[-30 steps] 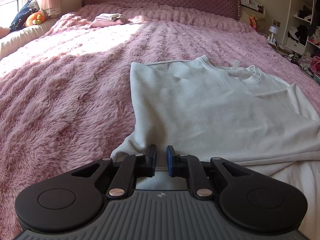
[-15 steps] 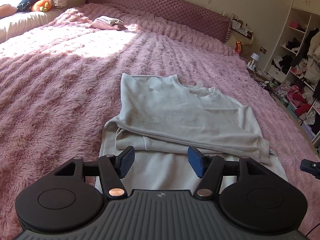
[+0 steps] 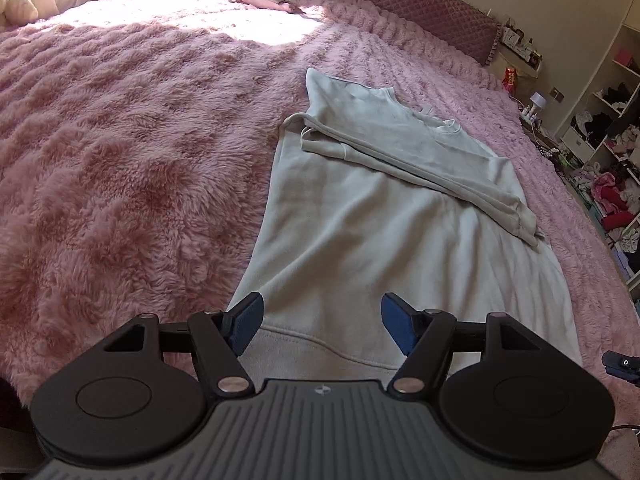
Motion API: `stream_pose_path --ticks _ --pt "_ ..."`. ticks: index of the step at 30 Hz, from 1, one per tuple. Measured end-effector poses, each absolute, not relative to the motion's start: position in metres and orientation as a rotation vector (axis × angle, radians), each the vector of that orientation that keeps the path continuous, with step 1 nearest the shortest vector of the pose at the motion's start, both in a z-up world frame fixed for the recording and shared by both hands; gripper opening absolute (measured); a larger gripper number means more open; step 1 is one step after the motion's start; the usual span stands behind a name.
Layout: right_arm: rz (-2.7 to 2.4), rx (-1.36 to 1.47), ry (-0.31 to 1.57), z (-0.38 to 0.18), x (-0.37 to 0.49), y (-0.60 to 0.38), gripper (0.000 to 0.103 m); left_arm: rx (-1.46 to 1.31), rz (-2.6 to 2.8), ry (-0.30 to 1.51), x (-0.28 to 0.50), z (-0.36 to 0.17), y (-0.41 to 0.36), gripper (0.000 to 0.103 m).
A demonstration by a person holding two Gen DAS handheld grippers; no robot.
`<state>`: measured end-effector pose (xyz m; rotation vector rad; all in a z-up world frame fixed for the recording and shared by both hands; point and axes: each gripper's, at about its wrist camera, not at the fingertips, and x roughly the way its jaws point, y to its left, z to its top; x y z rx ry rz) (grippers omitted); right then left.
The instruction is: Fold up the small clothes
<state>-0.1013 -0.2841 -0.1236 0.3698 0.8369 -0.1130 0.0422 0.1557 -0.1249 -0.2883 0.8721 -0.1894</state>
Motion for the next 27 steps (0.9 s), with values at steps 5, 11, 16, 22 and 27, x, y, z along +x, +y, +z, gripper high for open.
stream_pose_path --ticks 5,11,16,22,27 --pt "-0.143 0.329 0.853 -0.13 -0.117 -0.28 0.062 -0.31 -0.143 0.908 0.03 -0.138 0.168 0.079" --pt "-0.152 0.329 0.856 -0.13 -0.118 -0.278 0.072 -0.326 -0.099 0.907 0.023 -0.143 0.177 0.079" --pt "-0.154 0.368 0.861 -0.131 -0.116 -0.28 0.074 -0.327 -0.086 0.925 0.024 -0.147 0.18 0.079" --pt "-0.15 0.341 0.891 -0.134 -0.112 -0.276 0.076 -0.338 -0.093 0.932 0.025 -0.151 0.181 0.079" --pt "-0.145 0.399 0.901 -0.14 -0.111 -0.282 0.076 -0.372 -0.111 0.942 0.026 -0.154 0.182 0.079"
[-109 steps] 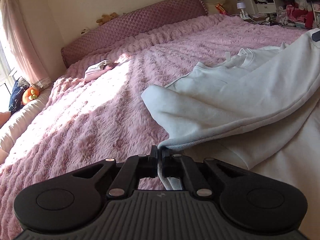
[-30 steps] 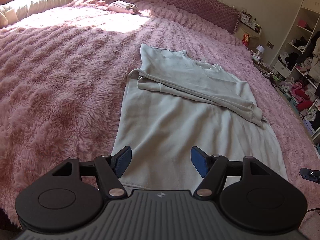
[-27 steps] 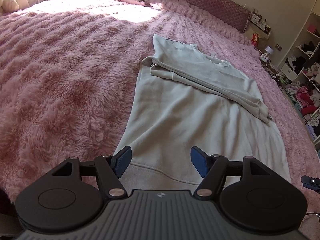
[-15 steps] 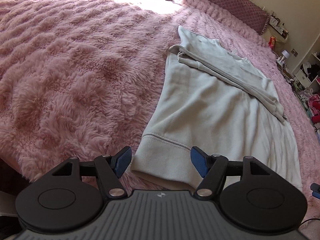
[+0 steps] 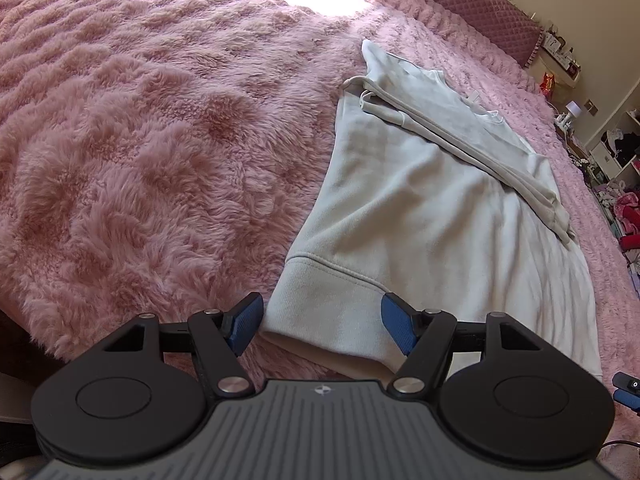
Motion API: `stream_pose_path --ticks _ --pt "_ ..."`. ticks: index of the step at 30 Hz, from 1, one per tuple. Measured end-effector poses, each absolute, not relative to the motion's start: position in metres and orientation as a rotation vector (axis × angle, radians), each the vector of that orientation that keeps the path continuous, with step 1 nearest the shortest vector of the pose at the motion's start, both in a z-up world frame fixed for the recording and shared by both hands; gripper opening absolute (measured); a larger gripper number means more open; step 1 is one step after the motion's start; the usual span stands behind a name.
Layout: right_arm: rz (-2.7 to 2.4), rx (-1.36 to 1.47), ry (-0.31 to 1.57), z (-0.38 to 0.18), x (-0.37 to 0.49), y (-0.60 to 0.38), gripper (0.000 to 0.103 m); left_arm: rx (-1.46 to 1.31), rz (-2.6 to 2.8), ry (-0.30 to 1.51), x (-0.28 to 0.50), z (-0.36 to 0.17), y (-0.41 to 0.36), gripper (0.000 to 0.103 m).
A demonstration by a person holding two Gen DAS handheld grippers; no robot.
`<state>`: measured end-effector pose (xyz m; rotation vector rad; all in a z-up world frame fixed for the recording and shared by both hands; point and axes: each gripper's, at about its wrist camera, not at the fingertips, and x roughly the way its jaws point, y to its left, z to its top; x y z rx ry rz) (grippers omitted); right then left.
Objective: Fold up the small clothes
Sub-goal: 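Grasp the sweatshirt hem edge with the left gripper while the right gripper grasps the hem too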
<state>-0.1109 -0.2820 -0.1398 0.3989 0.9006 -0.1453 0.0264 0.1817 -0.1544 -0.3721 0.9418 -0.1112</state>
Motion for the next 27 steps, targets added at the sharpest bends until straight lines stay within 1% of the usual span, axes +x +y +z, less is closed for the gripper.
stream_pose_path --ticks 5,13,21,25,27 --pt "-0.146 0.442 0.914 -0.146 -0.11 -0.289 0.076 -0.515 -0.161 0.95 0.028 -0.162 0.194 0.079" --pt "-0.098 0.514 0.905 -0.156 -0.11 -0.301 0.076 -0.668 -0.2 0.932 0.031 -0.169 0.217 0.079" --pt "-0.047 0.592 0.947 -0.173 -0.102 -0.302 0.074 -0.689 -0.292 0.992 0.042 -0.183 0.217 0.079" --pt "-0.032 0.663 0.947 -0.181 -0.1 -0.307 0.074 -0.766 -0.332 1.013 0.048 -0.193 0.227 0.079" --pt "-0.002 0.739 0.935 -0.182 -0.1 -0.311 0.074 -0.804 -0.347 1.018 0.049 -0.195 0.232 0.072"
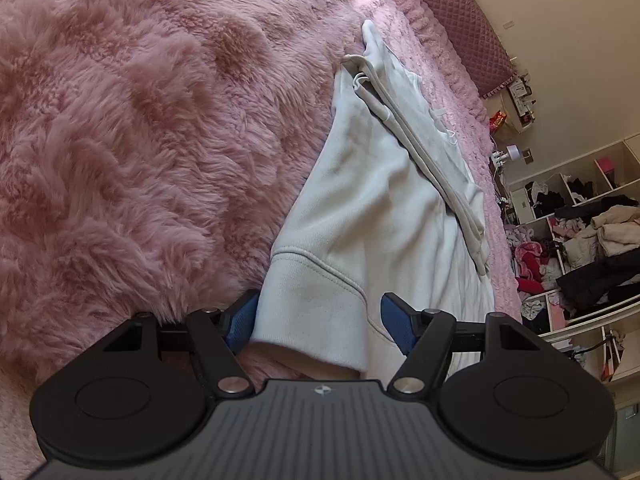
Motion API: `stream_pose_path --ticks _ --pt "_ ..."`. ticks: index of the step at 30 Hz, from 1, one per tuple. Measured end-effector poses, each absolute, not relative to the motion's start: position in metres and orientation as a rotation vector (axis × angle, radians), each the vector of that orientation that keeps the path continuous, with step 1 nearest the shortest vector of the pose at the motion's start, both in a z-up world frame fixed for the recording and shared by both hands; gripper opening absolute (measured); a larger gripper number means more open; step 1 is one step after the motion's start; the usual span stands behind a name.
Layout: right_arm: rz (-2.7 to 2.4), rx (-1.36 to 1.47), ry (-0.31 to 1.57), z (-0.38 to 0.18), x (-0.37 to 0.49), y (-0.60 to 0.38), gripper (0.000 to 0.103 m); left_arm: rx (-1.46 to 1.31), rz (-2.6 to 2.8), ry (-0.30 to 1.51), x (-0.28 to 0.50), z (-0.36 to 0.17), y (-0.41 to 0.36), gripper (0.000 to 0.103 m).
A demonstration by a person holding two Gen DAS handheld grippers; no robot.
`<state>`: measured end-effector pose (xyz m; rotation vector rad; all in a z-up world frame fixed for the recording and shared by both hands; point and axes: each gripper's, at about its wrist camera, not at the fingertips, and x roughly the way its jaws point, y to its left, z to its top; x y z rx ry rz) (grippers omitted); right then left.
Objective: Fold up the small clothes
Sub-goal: 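Grasp the sweatshirt hem edge with the left gripper while the right gripper grasps the hem too, then lift the held hem with both grippers and fold it toward the collar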
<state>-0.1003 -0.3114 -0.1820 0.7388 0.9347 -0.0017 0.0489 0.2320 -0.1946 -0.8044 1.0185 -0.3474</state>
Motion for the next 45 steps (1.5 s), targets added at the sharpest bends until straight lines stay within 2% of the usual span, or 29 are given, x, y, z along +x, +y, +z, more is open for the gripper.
stream_pose_path --ticks 1,2,4,5,7,8,9,12,15,16,17,18,19,20,25,30,31,33,36,38,41,45 --pt "0.012 0.773 0.925 -0.181 -0.102 -0.314 0.074 -0.812 -0.356 1.015 0.049 -0.194 0.233 0.065" --pt "0.021 0.787 0.918 -0.18 -0.103 -0.315 0.07 -0.816 -0.367 1.008 0.049 -0.193 0.233 0.053" --pt "0.025 0.796 0.923 -0.18 -0.102 -0.316 0.056 -0.831 -0.381 1.017 0.049 -0.194 0.234 0.035" --pt "0.014 0.792 0.931 -0.181 -0.101 -0.316 0.049 -0.837 -0.379 1.024 0.05 -0.195 0.234 0.029" --pt "-0.002 0.79 0.951 -0.184 -0.101 -0.318 0.035 -0.844 -0.374 1.025 0.05 -0.197 0.234 0.026" --pt "-0.011 0.785 0.956 -0.185 -0.101 -0.318 0.024 -0.851 -0.369 1.024 0.049 -0.198 0.235 0.024" --pt "-0.019 0.776 0.958 -0.184 -0.102 -0.318 0.017 -0.857 -0.369 1.021 0.048 -0.199 0.236 0.023" --pt "-0.008 0.776 0.949 -0.182 -0.106 -0.32 0.01 -0.884 -0.368 1.015 0.045 -0.199 0.238 0.021" --pt "0.023 0.789 0.93 -0.178 -0.108 -0.322 0.009 -0.928 -0.395 1.018 0.044 -0.2 0.241 0.02" --pt "0.03 0.794 0.931 -0.177 -0.108 -0.323 0.013 -0.936 -0.39 1.024 0.045 -0.201 0.242 0.02" --pt "0.034 0.798 0.94 -0.178 -0.106 -0.324 0.021 -0.939 -0.386 1.036 0.046 -0.203 0.243 0.021" --pt "0.034 0.804 0.947 -0.179 -0.105 -0.324 0.038 -0.945 -0.39 1.047 0.047 -0.206 0.243 0.021" --pt "0.02 0.813 0.956 -0.182 -0.103 -0.325 0.044 -0.953 -0.384 1.055 0.048 -0.208 0.243 0.023" --pt "0.009 0.813 0.961 -0.184 -0.102 -0.325 0.045 -0.957 -0.373 1.066 0.048 -0.21 0.244 0.026" --pt "-0.029 0.84 0.989 -0.196 -0.1 -0.332 0.044 -0.949 -0.356 1.082 0.047 -0.213 0.247 0.032" --pt "-0.019 0.893 0.993 -0.202 -0.1 -0.339 0.042 -0.969 -0.348 1.083 0.049 -0.217 0.249 0.033" --pt "-0.011 0.904 0.999 -0.204 -0.1 -0.341 0.039 -0.975 -0.349 1.083 0.049 -0.219 0.248 0.033" --pt "0.012 0.926 1.009 -0.207 -0.099 -0.342 0.015 -0.974 -0.358 1.075 0.049 -0.218 0.245 0.033" --pt "0.016 0.958 0.989 -0.206 -0.102 -0.344 0.008 -0.954 -0.357 1.057 0.049 -0.213 0.243 0.026" --pt "0.026 0.969 0.968 -0.201 -0.104 -0.343 0.006 -0.961 -0.363 1.044 0.048 -0.209 0.243 0.014" --pt "0.05 0.971 0.946 -0.189 -0.105 -0.343 0.005 -0.991 -0.406 1.028 0.047 -0.202 0.243 0.009" --pt "0.087 0.998 0.894 -0.168 -0.101 -0.345 0.005 -1.008 -0.472 0.986 0.053 -0.187 0.239 0.008"
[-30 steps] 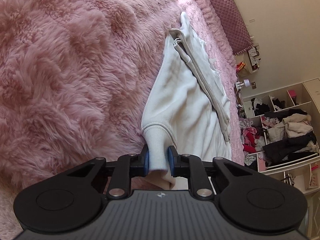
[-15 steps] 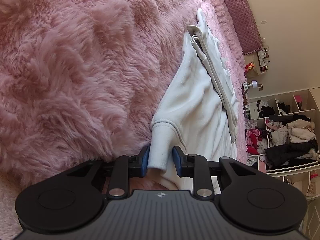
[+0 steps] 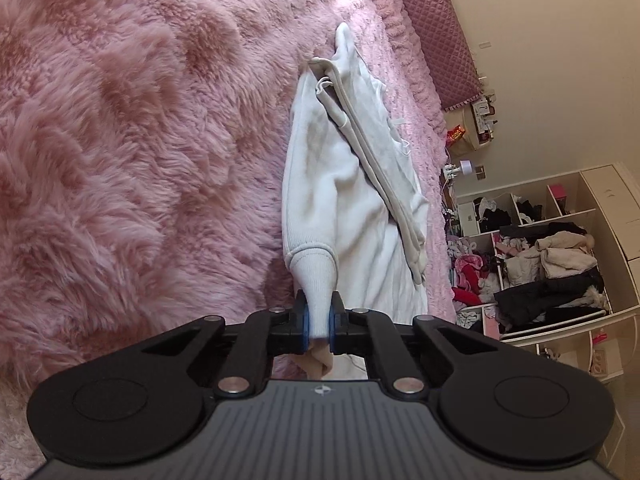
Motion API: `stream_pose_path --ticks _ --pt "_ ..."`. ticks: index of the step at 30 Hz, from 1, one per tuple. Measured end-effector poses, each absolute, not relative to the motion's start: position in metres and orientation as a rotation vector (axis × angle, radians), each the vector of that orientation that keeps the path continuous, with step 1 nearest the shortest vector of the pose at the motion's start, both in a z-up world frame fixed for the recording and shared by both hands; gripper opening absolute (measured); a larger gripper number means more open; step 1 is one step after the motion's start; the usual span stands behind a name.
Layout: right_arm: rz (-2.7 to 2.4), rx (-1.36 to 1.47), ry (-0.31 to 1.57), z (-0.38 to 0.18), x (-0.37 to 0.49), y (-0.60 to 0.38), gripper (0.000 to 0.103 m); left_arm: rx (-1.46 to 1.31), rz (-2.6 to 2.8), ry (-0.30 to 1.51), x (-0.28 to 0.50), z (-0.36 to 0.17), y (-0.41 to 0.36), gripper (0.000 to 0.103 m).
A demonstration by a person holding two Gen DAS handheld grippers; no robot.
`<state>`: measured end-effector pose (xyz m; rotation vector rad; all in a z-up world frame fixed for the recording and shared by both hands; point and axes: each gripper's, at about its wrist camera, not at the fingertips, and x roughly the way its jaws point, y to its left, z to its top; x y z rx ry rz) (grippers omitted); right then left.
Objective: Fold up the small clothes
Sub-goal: 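Lift the held hem with both grippers and fold it toward the collar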
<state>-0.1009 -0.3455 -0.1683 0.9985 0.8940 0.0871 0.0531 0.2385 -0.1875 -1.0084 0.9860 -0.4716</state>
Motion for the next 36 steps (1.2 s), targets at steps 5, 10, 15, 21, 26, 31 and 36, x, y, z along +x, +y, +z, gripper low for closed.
stream_pose_path --ticks 5,10,15,21,26,31,36 --pt "0.123 1.008 0.809 -0.141 -0.081 -0.352 0.004 -1.092 -0.524 0.919 0.075 -0.177 0.237 0.007" --pt "0.123 1.028 0.715 -0.12 -0.052 -0.362 0.004 -1.104 -0.566 0.85 0.117 -0.162 0.235 0.007" --pt "0.064 1.007 0.639 -0.106 -0.006 -0.368 0.004 -1.092 -0.61 0.771 0.172 -0.149 0.23 0.007" --pt "-0.017 1.022 0.599 -0.101 0.065 -0.381 0.003 -1.041 -0.638 0.751 0.25 -0.143 0.215 0.005" --pt "-0.048 1.024 0.569 -0.104 0.132 -0.39 0.003 -1.017 -0.639 0.736 0.305 -0.148 0.205 0.005" --pt "-0.044 1.009 0.55 -0.108 0.197 -0.395 0.003 -1.014 -0.595 0.754 0.359 -0.161 0.197 0.005" --pt "-0.05 0.961 0.57 -0.122 0.255 -0.397 0.003 -1.004 -0.547 0.767 0.402 -0.177 0.189 0.005"
